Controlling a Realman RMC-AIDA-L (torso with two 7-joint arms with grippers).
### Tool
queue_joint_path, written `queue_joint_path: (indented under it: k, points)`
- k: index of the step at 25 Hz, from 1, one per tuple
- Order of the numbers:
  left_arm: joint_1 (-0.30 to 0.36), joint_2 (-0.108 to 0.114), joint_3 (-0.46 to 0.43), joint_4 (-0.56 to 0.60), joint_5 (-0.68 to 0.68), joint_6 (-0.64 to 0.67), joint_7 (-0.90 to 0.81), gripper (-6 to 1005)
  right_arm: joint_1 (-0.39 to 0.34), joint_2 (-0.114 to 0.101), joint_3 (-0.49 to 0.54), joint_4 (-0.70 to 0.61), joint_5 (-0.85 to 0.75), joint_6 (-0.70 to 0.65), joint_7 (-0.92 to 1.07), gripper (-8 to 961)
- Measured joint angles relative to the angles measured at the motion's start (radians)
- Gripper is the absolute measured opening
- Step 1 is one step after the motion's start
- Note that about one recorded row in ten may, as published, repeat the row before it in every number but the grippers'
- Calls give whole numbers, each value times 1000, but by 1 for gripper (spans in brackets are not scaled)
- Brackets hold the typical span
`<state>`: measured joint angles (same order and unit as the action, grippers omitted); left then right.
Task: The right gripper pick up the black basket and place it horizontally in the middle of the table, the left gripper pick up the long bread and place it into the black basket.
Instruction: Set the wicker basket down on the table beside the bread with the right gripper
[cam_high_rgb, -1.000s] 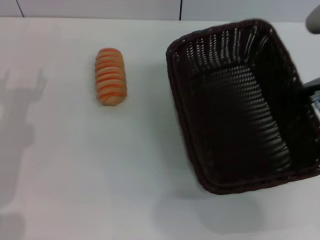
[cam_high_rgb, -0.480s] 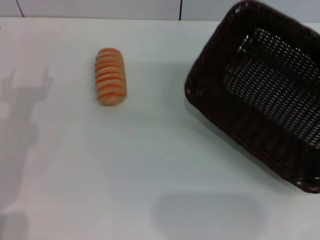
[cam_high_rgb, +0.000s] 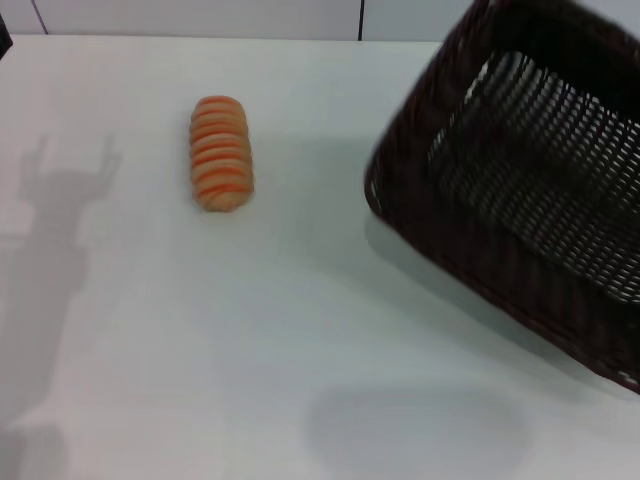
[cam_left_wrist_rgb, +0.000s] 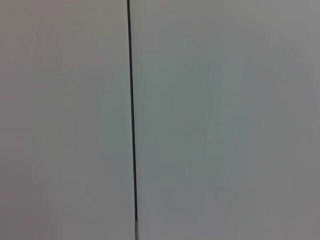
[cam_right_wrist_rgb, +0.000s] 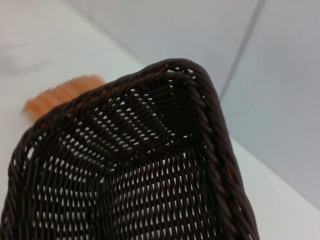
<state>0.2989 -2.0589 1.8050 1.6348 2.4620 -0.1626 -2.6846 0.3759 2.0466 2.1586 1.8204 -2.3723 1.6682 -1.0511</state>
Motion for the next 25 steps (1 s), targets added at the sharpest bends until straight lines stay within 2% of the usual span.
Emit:
queue_joint_path:
  k: [1, 4, 7, 10, 11, 12, 13, 17, 25]
  points:
    - [6, -2, 10, 18, -1, 1, -1, 861, 0, 0, 0, 0, 0, 0, 0, 146]
    - [6, -1, 17, 33, -1, 10, -1, 861, 33, -22, 15, -36, 1, 58, -70, 146]
    - [4, -1, 19, 39, 0, 29, -1, 861, 98, -45, 74, -111, 2, 112, -164, 147]
    - [0, -2, 29, 42, -1, 40, -1, 861, 127, -56, 101, -152, -2, 127, -208, 147]
    - [0, -2, 29, 42, -1, 40, -1, 861, 139, -64, 110, -179, -5, 131, -235, 147]
    - [0, -2, 35, 44, -1, 41, -1, 861, 164, -87, 113, -234, -8, 133, -274, 147]
    - [0, -2, 35, 44, -1, 41, -1, 861, 164, -87, 113, -234, -8, 133, -274, 146]
    - [0, -3, 55, 55, 2, 42, 5, 861, 233, -135, 110, -375, -9, 132, -354, 145]
    - [-5, -3, 59, 53, 2, 48, 4, 861, 337, -145, 88, -516, -7, 97, -416, 148]
